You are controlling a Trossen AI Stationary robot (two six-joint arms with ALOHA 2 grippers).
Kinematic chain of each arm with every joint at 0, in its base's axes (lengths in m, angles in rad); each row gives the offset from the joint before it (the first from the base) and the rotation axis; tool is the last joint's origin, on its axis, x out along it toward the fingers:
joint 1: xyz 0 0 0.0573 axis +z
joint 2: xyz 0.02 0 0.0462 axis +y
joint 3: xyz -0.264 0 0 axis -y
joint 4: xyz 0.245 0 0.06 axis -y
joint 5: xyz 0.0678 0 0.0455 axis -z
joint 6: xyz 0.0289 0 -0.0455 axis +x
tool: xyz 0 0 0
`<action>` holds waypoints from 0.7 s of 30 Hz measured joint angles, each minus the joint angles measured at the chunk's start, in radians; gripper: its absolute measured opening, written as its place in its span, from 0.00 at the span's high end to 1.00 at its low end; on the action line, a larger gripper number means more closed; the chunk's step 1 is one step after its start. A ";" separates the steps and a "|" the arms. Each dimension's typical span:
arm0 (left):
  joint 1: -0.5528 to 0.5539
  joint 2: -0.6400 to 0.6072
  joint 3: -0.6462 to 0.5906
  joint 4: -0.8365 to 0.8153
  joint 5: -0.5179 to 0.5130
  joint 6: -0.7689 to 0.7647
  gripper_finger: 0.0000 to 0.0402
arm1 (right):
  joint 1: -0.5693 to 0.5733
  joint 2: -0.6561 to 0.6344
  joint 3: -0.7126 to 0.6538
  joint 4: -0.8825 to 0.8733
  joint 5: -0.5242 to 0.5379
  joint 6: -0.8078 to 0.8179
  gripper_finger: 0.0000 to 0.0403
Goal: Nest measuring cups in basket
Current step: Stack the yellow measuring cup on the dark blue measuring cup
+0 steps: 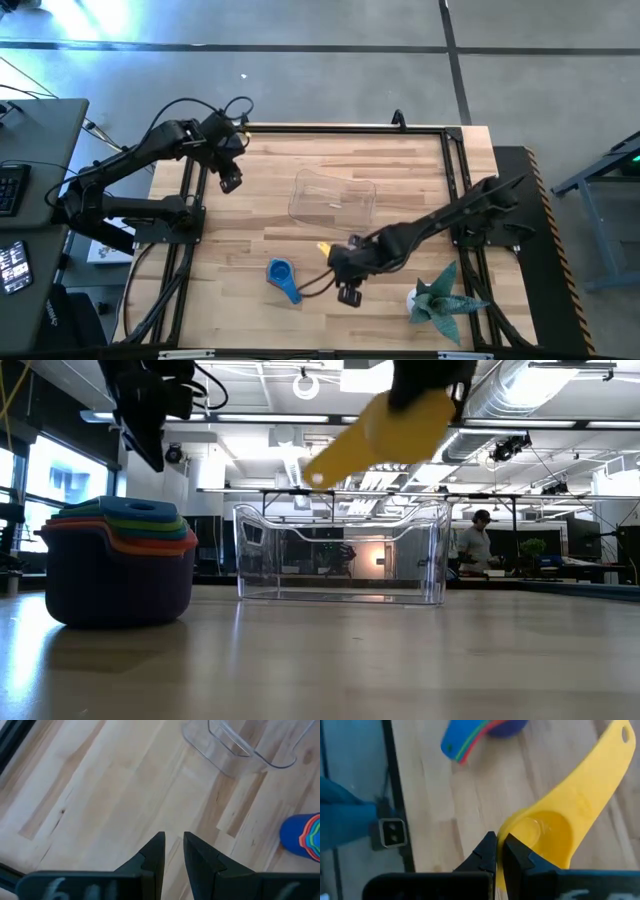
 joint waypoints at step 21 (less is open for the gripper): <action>-0.041 0.000 0.000 -0.013 -0.001 -0.046 0.85 | 0.053 0.204 0.000 0.019 0.096 -0.159 1.00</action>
